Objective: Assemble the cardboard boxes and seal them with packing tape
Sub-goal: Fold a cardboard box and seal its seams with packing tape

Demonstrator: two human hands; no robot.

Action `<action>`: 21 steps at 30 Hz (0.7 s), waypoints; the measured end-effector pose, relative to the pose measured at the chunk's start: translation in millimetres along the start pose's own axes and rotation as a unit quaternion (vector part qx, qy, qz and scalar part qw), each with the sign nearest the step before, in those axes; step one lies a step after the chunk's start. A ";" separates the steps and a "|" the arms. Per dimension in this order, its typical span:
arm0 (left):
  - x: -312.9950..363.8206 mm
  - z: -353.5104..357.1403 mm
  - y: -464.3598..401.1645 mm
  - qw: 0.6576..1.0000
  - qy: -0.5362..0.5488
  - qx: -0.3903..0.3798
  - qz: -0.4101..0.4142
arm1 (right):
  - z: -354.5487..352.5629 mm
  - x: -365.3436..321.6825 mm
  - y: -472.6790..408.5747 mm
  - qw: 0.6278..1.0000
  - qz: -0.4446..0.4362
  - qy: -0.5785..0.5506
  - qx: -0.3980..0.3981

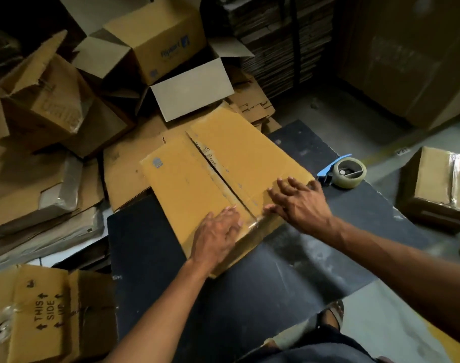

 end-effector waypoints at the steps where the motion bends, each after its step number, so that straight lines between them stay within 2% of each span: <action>1: -6.2 -11.8 4.2 0.999 -0.013 0.040 -0.024 | -8.5 -14.1 12.6 1.000 -0.017 0.010 -0.001; 3: -14.2 -34.4 7.2 0.990 -0.062 0.098 -0.081 | -25.9 -42.3 37.2 0.996 -0.075 -0.002 -0.038; 5: -11.5 -49.1 4.1 0.983 -0.093 0.097 -0.122 | -40.8 -57.3 47.9 0.988 -0.109 -0.058 -0.097; 7: -1.5 -51.3 -5.2 0.981 -0.086 0.105 -0.135 | -53.2 -54.9 31.3 0.974 -0.080 -0.153 -0.147; 11: 31.5 -30.4 -26.5 0.980 -0.036 0.129 -0.145 | -57.5 -18.4 -60.2 0.976 0.005 -0.181 -0.118; 14: 52.4 -6.0 -49.1 0.981 -0.047 0.058 -0.182 | -65.6 0.3 -124.9 0.981 0.029 -0.163 -0.100; 17: 71.8 14.7 -63.6 0.973 -0.025 -0.023 -0.229 | -72.0 0.7 -170.6 0.981 0.026 -0.148 -0.125; 21: 80.4 24.9 -68.1 0.967 -0.076 -0.096 -0.222 | -65.3 3.2 -218.9 0.971 0.042 -0.177 -0.158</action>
Point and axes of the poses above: each hand's wrist, its own y-axis away from the middle knuckle, its own z-axis out of the palm, x = y × z, the point moved 2 cm from there along -y, towards the middle knuckle, and after that the axes turned 11 degrees about z, right-handed, at the moved point
